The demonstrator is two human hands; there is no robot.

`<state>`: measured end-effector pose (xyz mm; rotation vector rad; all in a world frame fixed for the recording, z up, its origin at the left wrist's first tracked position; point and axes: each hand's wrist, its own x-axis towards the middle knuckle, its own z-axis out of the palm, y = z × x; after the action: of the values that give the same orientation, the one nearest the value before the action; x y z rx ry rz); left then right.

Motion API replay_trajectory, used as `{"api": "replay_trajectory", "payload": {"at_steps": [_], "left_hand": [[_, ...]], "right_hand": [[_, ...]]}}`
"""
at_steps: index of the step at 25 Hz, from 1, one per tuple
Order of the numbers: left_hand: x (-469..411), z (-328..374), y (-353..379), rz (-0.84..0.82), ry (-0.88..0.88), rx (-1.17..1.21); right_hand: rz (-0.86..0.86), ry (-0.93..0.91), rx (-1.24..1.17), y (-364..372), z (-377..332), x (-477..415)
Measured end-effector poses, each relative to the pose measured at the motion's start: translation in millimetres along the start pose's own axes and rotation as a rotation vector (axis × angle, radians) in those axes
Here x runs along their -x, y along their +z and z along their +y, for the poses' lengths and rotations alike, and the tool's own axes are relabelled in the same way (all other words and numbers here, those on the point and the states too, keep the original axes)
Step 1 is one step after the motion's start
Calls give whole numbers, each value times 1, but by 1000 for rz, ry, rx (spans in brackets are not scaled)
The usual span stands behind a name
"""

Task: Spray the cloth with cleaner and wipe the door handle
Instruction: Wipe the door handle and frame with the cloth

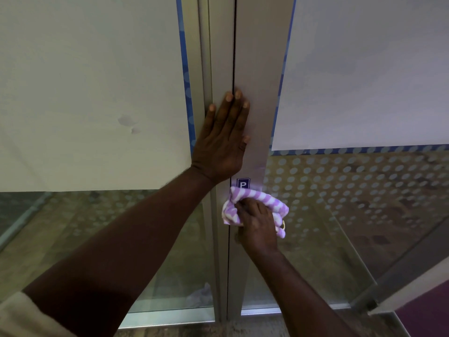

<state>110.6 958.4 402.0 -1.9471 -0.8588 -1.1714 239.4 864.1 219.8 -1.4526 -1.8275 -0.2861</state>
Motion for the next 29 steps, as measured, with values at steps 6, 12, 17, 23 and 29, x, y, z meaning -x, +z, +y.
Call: {"api": "replay_trajectory", "payload": {"at_steps": [6, 12, 17, 23, 29], "left_hand": [[2, -1, 2, -10, 9, 2], [2, -2, 4, -7, 10, 5], [3, -3, 3, -6, 20, 16], [1, -2, 0, -28, 30, 27], [0, -1, -13, -94, 5, 114]], "right_hand": [[-105, 29, -26, -2, -4, 14], [113, 1, -32, -27, -12, -32], [320, 68, -95, -32, -5, -54], [353, 373, -235, -43, 6, -31], [556, 683, -587, -90, 15, 4]]}}
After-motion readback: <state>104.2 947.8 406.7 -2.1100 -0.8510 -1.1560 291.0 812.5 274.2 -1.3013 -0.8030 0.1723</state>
